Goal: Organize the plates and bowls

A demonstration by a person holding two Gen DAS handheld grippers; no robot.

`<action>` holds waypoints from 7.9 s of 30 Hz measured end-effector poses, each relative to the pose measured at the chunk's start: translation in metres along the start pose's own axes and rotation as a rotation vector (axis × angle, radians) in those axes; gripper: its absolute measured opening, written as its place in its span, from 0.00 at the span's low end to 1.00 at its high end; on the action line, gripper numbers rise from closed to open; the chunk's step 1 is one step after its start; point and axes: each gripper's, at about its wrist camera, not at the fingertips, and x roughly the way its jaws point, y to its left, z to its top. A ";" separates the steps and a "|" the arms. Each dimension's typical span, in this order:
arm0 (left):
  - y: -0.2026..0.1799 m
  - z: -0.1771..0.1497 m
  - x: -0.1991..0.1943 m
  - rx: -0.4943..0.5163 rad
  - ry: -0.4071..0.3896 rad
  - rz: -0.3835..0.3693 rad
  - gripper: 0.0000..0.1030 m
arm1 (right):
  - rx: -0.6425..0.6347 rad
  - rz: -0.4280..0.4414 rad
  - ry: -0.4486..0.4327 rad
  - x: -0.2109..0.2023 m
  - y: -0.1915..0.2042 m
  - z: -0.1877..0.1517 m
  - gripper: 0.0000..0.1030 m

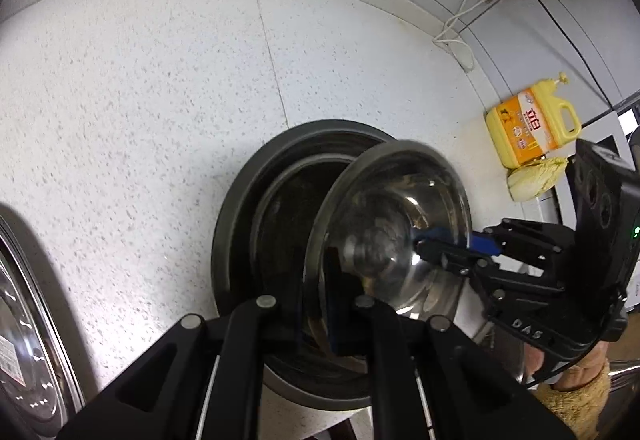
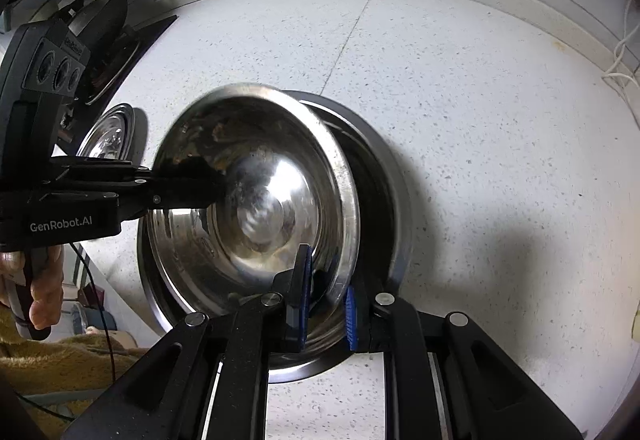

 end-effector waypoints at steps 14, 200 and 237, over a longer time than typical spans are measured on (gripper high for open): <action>-0.002 0.001 -0.020 0.057 -0.075 0.076 0.08 | 0.072 -0.023 -0.155 -0.021 -0.004 -0.008 0.33; 0.040 -0.393 -0.338 0.116 -0.650 0.479 0.27 | 0.123 -0.375 -0.642 -0.145 0.238 -0.197 0.99; 0.028 -0.388 -0.320 0.152 -0.613 0.432 0.27 | 0.250 -0.313 -0.599 -0.156 0.220 -0.208 0.99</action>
